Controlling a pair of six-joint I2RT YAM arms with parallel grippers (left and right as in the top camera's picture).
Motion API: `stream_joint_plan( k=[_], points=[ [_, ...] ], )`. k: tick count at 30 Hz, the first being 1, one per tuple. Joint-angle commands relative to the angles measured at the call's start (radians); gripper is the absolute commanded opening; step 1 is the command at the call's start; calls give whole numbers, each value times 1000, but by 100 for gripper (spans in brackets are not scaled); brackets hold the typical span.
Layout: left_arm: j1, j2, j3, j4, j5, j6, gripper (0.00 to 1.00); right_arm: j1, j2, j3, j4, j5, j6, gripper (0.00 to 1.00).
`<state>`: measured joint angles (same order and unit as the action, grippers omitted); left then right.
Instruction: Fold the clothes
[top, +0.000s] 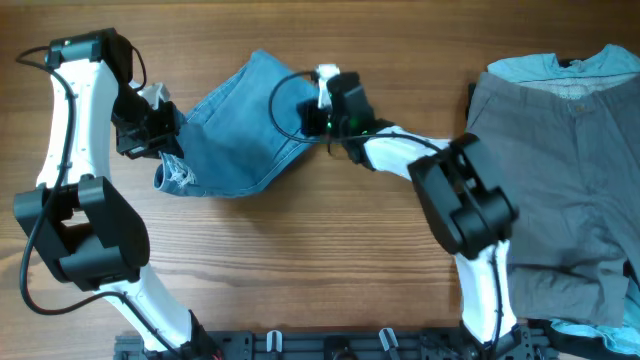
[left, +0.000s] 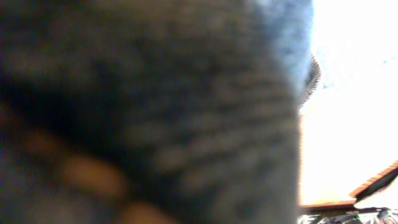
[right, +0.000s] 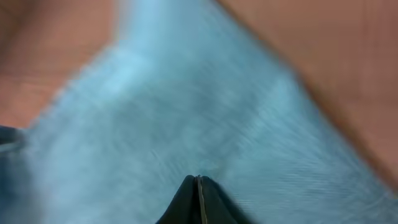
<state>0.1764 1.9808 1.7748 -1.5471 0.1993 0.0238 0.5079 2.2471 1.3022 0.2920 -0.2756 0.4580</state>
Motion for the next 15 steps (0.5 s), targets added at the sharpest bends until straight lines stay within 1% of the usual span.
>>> stream_joint_plan(
  k=[1, 3, 4, 5, 6, 9, 12, 13, 14, 15],
  points=[
    [2, -12, -5, -21, -49, -3, 4, -5, 77, 3, -158, 57, 161, 4],
    [14, -12, -4, -20, -67, -3, 4, -11, 49, 3, -265, 74, 204, 4],
    [31, -12, -3, -15, -71, -3, 4, -16, 2, 3, -360, 74, 229, 4],
    [45, -12, -3, -4, -71, -3, 4, -18, -34, 3, -417, 74, 235, 4],
    [65, -12, -3, 18, -70, -3, 4, -17, -97, 3, -509, 84, 233, 4],
    [99, -12, -3, 60, -69, -3, 4, -6, -218, 3, -684, 158, 233, 4],
    [114, -12, 0, 90, -46, -2, 4, 14, -318, 3, -805, 206, 231, 4],
    [114, -12, 4, 97, -43, -2, 4, 23, -349, 3, -827, 205, 217, 4],
    [114, -12, 11, 98, -44, -2, 4, 29, -381, 3, -827, 198, 165, 4],
    [113, -12, 16, 98, -43, -2, 4, 32, -415, 3, -797, 159, 60, 4]
  ],
)
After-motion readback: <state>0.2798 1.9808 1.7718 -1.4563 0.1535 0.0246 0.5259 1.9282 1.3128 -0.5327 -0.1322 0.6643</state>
